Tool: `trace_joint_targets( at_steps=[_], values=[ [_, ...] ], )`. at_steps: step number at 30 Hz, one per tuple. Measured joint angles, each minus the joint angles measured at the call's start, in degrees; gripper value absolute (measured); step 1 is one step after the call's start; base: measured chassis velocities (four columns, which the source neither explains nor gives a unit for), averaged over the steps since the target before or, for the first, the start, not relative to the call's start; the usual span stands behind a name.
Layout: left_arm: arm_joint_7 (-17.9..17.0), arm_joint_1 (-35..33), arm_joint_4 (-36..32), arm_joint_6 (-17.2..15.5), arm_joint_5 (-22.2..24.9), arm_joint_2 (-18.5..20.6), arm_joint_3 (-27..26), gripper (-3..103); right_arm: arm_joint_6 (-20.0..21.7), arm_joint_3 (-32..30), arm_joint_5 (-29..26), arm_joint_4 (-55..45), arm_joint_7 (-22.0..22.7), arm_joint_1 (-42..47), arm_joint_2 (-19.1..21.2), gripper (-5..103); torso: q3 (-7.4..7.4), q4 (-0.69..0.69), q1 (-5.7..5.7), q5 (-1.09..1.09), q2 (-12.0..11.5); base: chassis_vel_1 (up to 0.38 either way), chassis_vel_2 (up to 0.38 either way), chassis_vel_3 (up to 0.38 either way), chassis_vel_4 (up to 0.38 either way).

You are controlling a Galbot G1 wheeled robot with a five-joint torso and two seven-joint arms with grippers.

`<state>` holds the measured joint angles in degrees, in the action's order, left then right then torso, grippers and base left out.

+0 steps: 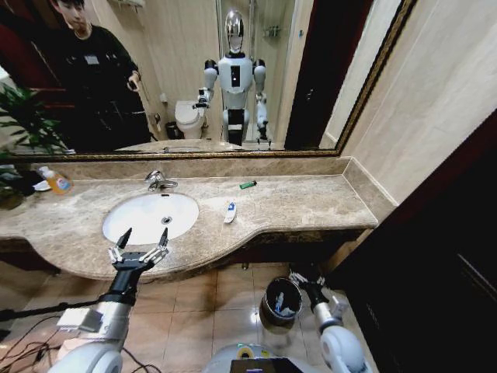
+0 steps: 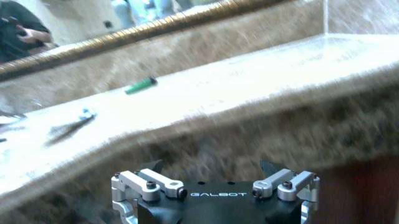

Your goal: Pick up the trash from the sink and place it in the trash bin.

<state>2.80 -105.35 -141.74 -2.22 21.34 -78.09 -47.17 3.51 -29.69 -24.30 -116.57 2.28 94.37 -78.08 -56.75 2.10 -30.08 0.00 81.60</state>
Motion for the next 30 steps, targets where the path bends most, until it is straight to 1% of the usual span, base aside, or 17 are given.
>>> trace_joint_targets(
  at_steps=[4, 8, 9, 11, 12, 14, 18, 19, 22, 23, 28, 29, 30],
  values=[
    [0.00, 0.00, 0.00, 0.00, 0.00, 0.00, 0.00, 100, 1.28, 0.13, 0.88, -1.72, -0.22, -2.11, 1.05, 100, 0.00, 0.00, 0.00, 0.01, 0.00, 0.000, 0.000, 0.000, 0.000],
    [0.00, 0.00, 0.00, 0.00, 0.00, 0.00, 0.00, 100, 4.88, 1.51, 1.04, -3.84, 0.11, -6.60, 3.14, 100, 0.00, 0.01, -0.01, 0.01, 0.00, 0.000, 0.000, 0.000, 0.000],
    [0.00, 0.00, 0.00, 0.00, 0.00, 0.00, 0.00, 100, 4.88, 1.51, 1.04, -3.84, 0.11, -6.60, 3.14, 100, 0.00, 0.01, -0.01, 0.01, 0.00, 0.000, 0.000, 0.000, 0.000],
    [0.00, 0.00, 0.00, 0.00, 0.00, 0.00, 0.00, 100, 6.50, 2.74, 1.04, -4.64, 0.23, -8.69, 4.10, 100, 0.00, 0.01, -0.01, 0.00, 0.00, 0.000, 0.000, 0.000, 0.000],
    [0.00, 0.00, 0.00, 0.00, 0.00, 0.00, 0.00, 100, 8.09, 4.09, 0.96, -4.90, 0.28, -10.62, 4.87, 100, 0.00, 0.01, -0.01, 0.00, 0.00, 0.000, 0.000, 0.000, 0.000],
    [0.00, 0.00, 0.00, 0.00, 0.00, 0.00, 0.00, 100, 8.75, 4.65, 0.91, -4.89, 0.33, -11.50, 5.15, 100, 0.00, 0.00, -0.01, 0.00, 0.00, 0.000, 0.000, 0.000, 0.000],
    [0.00, 0.00, 0.00, 0.00, 0.00, 0.00, 0.00, 100, 11.58, 9.12, 0.05, -3.02, 0.62, -18.02, 7.33, 100, 0.00, 0.02, -0.01, 0.00, 0.00, 0.000, 0.000, 0.000, 0.000],
    [0.00, 0.00, 0.00, 0.00, 0.00, 0.00, 0.00, 100, 11.58, 9.12, 0.05, -3.02, 0.62, -18.02, 7.33, 100, 0.00, 0.02, -0.01, 0.00, 0.00, 0.000, 0.000, 0.000, 0.000],
    [0.00, 0.00, 0.00, 0.00, 0.00, 0.00, 0.00, 100, 12.51, 12.75, -0.85, -0.74, 0.33, -22.55, 9.05, 100, -0.01, 0.01, -0.01, 0.00, -0.01, 0.000, 0.000, 0.000, 0.000],
    [0.00, 0.00, 0.00, 0.00, 0.00, 0.00, 0.00, 100, 12.51, 12.75, -0.85, -0.74, 0.33, -22.55, 9.05, 100, -0.01, 0.01, -0.01, 0.00, -0.01, 0.000, 0.000, 0.000, 0.000],
    [0.00, 0.00, 0.00, 0.00, 0.00, 0.00, 0.00, 100, 12.37, 19.16, -3.53, 4.70, 0.24, -31.21, 11.43, 100, -0.01, 0.01, -0.01, 0.01, -0.01, 0.000, 0.000, 0.000, 0.000],
    [0.00, 0.00, 0.00, 0.00, 0.00, 0.00, 0.00, 100, 12.37, 19.16, -3.53, 4.70, 0.24, -31.21, 11.43, 100, -0.01, 0.01, -0.01, 0.01, -0.01, 0.000, 0.000, 0.000, 0.000],
    [0.00, 0.00, 0.00, 0.00, 0.00, 0.00, 0.00, 100, 12.20, 20.46, -4.22, 5.79, 0.25, -33.01, 11.86, 100, -0.01, 0.01, -0.01, 0.00, -0.01, 0.000, 0.000, 0.000, 0.000]
  ],
)
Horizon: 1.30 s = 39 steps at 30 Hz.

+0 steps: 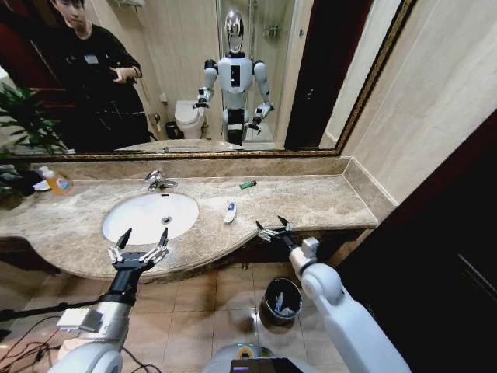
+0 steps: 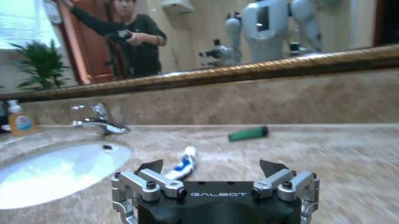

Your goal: Pick up the trash from the sink and place it in the trash bin.

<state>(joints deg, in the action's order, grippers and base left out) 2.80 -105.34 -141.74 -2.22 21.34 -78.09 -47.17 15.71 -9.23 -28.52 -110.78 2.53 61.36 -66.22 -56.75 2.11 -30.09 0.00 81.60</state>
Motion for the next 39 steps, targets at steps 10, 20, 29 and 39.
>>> trace_joint_targets(
  at_steps=[10, 20, 29, 39],
  values=[
    [0.04, 0.00, 0.00, 0.00, 0.00, 0.00, 0.00, 100, 0.56, 11.09, -3.11, 10.24, 1.40, -14.81, -1.19, 100, 0.00, 0.00, 0.00, -0.01, 0.00, 0.000, 0.000, 0.000, 0.000],
    [0.00, 0.00, 0.00, 0.00, 0.00, 0.00, -0.01, 100, 2.27, 17.57, -6.41, 19.37, 4.00, -25.20, -5.55, 100, 0.00, 0.00, 0.00, -0.02, 0.00, 0.000, 0.000, 0.000, 0.000],
    [0.00, 0.00, 0.00, 0.00, 0.00, 0.00, 0.00, 100, 1.71, 19.17, -5.64, 30.95, 5.03, -30.11, -10.70, 100, 0.00, 0.00, 0.00, -0.02, 0.00, 0.000, 0.000, 0.000, 0.000],
    [0.00, 0.00, 0.00, 0.00, 0.00, 0.00, 0.00, 100, 0.91, 19.18, -5.34, 36.68, 6.68, -31.68, -13.81, 100, 0.01, 0.00, 0.00, 0.00, 0.00, 0.000, 0.000, 0.000, 0.000]
  ],
)
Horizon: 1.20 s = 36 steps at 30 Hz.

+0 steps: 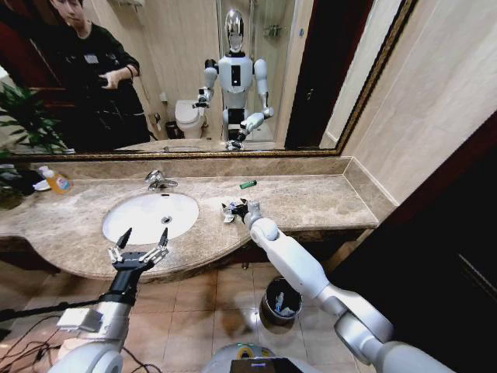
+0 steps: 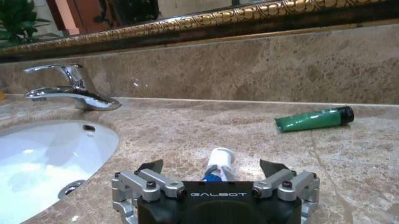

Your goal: Pick up the trash from the sink and place it in the trash bin.

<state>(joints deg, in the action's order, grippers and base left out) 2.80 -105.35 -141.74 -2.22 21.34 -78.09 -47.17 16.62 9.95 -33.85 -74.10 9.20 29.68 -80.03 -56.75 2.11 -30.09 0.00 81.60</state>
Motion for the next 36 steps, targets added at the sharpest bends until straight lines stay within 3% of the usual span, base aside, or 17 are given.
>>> trace_joint_targets(
  at_steps=[2, 4, 9, 10, 13, 15, 16, 17, 22, 24, 27, 36],
  values=[
    [0.00, 0.00, 0.00, 0.00, 0.00, 0.00, 0.00, 100, -0.08, 0.00, 0.00, 0.11, 0.12, 0.00, -0.10, 102, 0.00, 0.00, 0.00, 0.00, 0.00, 0.000, 0.000, 0.000, 0.000],
    [0.00, 0.00, 0.00, 0.00, 0.00, 0.00, 0.00, 100, -0.15, -0.02, -0.09, 0.18, 0.46, 0.00, -0.16, 98, 0.00, 0.00, 0.00, 0.01, 0.00, 0.000, 0.000, 0.000, 0.000],
    [0.00, 0.00, 0.00, 0.00, 0.00, 0.00, 0.00, 100, -0.17, -0.03, -0.29, 0.09, 0.82, 0.02, 0.66, 77, 0.00, 0.00, 0.00, 0.01, 0.00, 0.000, 0.000, 0.000, 0.000],
    [0.00, 0.00, 0.00, 0.00, 0.00, 0.00, 0.00, 100, -0.17, -0.03, -0.29, 0.09, 0.82, 0.02, 0.66, 77, 0.00, 0.00, 0.00, 0.01, 0.00, 0.000, 0.000, 0.000, 0.000],
    [0.00, 0.00, 0.00, 0.00, 0.00, 0.00, 0.00, 100, -0.17, -0.01, -0.49, 0.08, 0.97, -0.20, 1.05, 60, 0.00, 0.00, 0.00, 0.00, 0.00, 0.000, 0.000, 0.000, 0.000],
    [0.00, 0.00, 0.00, 0.00, 0.00, 0.00, 0.00, 100, -0.16, 0.02, -0.55, 0.08, 1.00, -0.20, 1.13, 60, 0.00, 0.00, 0.00, 0.01, 0.00, 0.000, 0.000, 0.000, 0.000],
    [0.00, 0.00, 0.00, 0.00, 0.00, 0.00, 0.00, 100, -0.12, 0.09, -0.63, 0.06, 1.03, -0.20, 1.22, 50, 0.00, 0.00, 0.00, 0.01, 0.00, 0.000, 0.000, 0.000, 0.000],
    [0.00, 0.00, 0.00, 0.00, 0.00, 0.00, 0.00, 100, -0.11, 0.14, -0.64, 0.06, 1.06, -0.20, 1.24, 50, 0.00, 0.00, 0.00, 0.01, 0.00, 0.000, 0.000, 0.000, 0.000],
    [0.00, 0.00, 0.00, 0.00, 0.00, 0.00, 0.00, 100, -0.07, 0.33, -0.62, -0.22, 1.13, 0.22, 1.19, 29, 0.00, 0.00, 0.00, 0.01, 0.00, 0.000, 0.000, 0.000, 0.000],
    [0.00, 0.00, 0.00, 0.00, 0.00, 0.00, 0.00, 100, -0.07, 0.40, -0.61, -0.35, 1.16, 0.31, 1.19, 29, 0.00, 0.00, 0.01, 0.00, 0.00, 0.000, 0.000, 0.000, 0.000],
    [0.00, 0.00, 0.00, 0.00, 0.00, 0.00, 0.00, 100, 0.04, 0.58, -0.60, -0.88, 1.35, 0.47, 1.27, 20, 0.00, 0.00, 0.01, 0.01, 0.00, 0.000, 0.000, 0.000, 0.000],
    [0.00, 0.00, 0.00, 0.00, 0.00, 0.00, 0.00, 100, 0.82, 0.75, -1.81, -6.55, 3.71, 1.10, 3.43, 19, 0.00, 0.00, 0.01, 0.01, 0.00, 0.000, 0.000, 0.000, 0.000]
  ],
)
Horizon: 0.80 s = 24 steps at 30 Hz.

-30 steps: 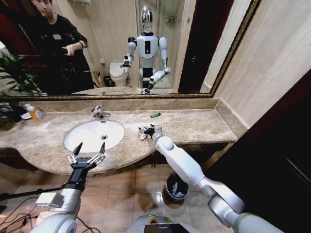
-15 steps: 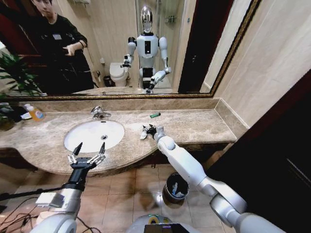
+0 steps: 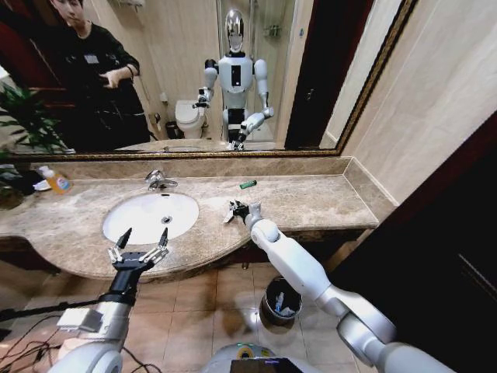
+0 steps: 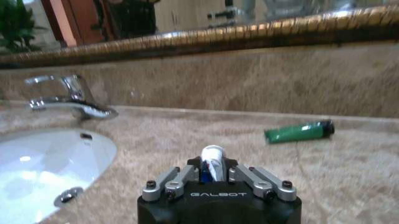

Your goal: Pick up the trash from the sink and place it in the trash bin.

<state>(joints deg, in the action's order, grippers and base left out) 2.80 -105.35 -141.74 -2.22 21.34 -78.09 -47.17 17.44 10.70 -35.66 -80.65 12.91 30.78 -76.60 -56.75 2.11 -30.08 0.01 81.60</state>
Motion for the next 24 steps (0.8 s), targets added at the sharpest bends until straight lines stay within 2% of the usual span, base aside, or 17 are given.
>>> trace_joint_targets(
  at_steps=[12, 15, 17, 20, 21, 23, 24],
  values=[
    [0.00, 0.01, 0.00, 0.00, 0.00, 0.00, 0.00, 100, 0.55, -1.81, -2.21, -11.28, 2.58, 2.19, 7.78, 19, 0.00, 0.00, 0.00, 0.01, 0.01, 0.000, 0.000, 0.000, 0.000],
    [0.00, 0.00, 0.00, 0.00, 0.00, 0.00, 0.00, 100, 1.01, -4.64, -3.32, -15.67, 2.68, 5.15, 11.28, 19, 0.00, 0.00, 0.00, 0.00, 0.01, 0.000, 0.000, 0.000, 0.000],
    [0.00, 0.00, 0.00, 0.00, 0.00, 0.00, 0.00, 100, 1.07, -5.64, -3.53, -17.19, 2.64, 6.43, 12.24, 19, 0.00, 0.00, 0.00, 0.01, 0.01, 0.000, 0.000, 0.000, 0.000],
    [0.01, 0.00, 0.00, 0.00, 0.00, 0.00, 0.00, 100, 1.23, -10.22, -4.05, -22.60, 1.71, 12.40, 16.15, 19, 0.01, 0.00, -0.01, 0.01, 0.01, 0.000, 0.000, 0.000, 0.000],
    [0.01, 0.00, 0.00, 0.00, 0.00, 0.00, 0.00, 100, 1.23, -10.22, -4.05, -22.60, 1.71, 12.40, 16.15, 19, 0.01, 0.00, -0.01, 0.01, 0.01, 0.000, 0.000, 0.000, 0.000],
    [0.00, 0.01, 0.00, 0.00, 0.00, -0.01, 0.00, 100, 1.15, -13.62, -4.10, -26.49, 0.81, 17.91, 19.32, 19, 0.01, -0.01, 0.00, 0.01, 0.01, 0.000, 0.000, 0.000, 0.000],
    [0.00, 0.01, 0.00, 0.00, 0.00, -0.01, 0.00, 100, 1.15, -13.62, -4.10, -26.49, 0.81, 17.91, 19.32, 19, 0.01, -0.01, 0.00, 0.01, 0.01, 0.000, 0.000, 0.000, 0.000]
  ],
)
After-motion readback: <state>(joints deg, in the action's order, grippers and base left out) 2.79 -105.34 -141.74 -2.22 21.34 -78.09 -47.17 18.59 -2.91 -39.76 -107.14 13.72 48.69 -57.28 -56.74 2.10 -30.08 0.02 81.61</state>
